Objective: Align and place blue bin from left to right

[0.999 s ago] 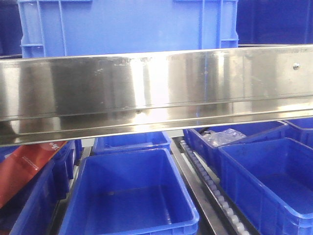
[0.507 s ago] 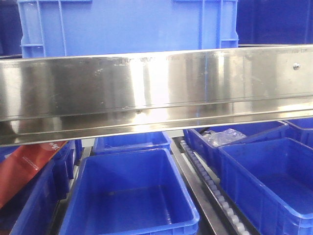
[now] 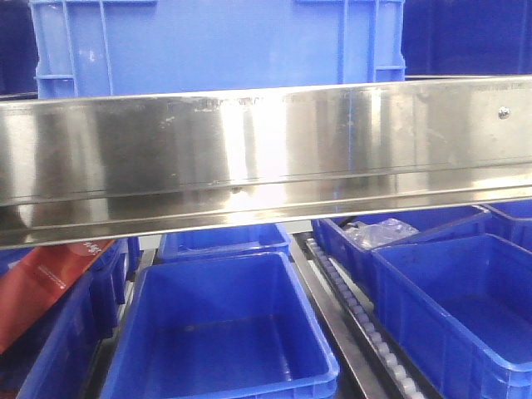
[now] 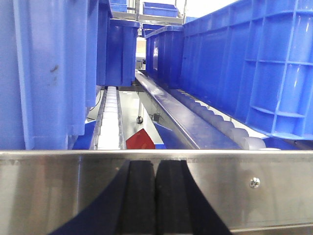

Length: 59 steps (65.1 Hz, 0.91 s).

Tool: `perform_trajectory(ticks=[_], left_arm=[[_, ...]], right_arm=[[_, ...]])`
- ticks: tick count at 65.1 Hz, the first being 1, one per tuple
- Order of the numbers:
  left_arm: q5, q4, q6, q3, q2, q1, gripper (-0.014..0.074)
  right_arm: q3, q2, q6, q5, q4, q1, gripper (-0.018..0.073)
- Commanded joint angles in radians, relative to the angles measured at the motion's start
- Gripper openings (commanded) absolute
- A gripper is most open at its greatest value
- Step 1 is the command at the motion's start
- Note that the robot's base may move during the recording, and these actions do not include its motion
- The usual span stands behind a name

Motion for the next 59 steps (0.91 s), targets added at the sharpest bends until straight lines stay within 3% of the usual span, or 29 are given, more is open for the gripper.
perform_trajectory(ticks=[1, 24, 48, 59], left_arm=[[-0.025, -0.007, 0.002, -0.002, -0.007, 0.004, -0.0111], [-0.025, -0.007, 0.002, -0.002, -0.007, 0.004, -0.0111], [-0.025, -0.007, 0.002, -0.002, -0.007, 0.004, -0.0111], [-0.025, -0.007, 0.002, -0.002, -0.007, 0.004, -0.0111]], right_arm=[[0.000, -0.004, -0.010, -0.023, -0.010, -0.001, -0.0162], [0.009, -0.004, -0.010, -0.038, -0.004, -0.023, -0.0162], [0.138, -0.004, -0.010, -0.136, 0.079, -0.294, -0.0162], [0.271, -0.034, -0.010, -0.226, 0.080, -0.334, -0.0162]])
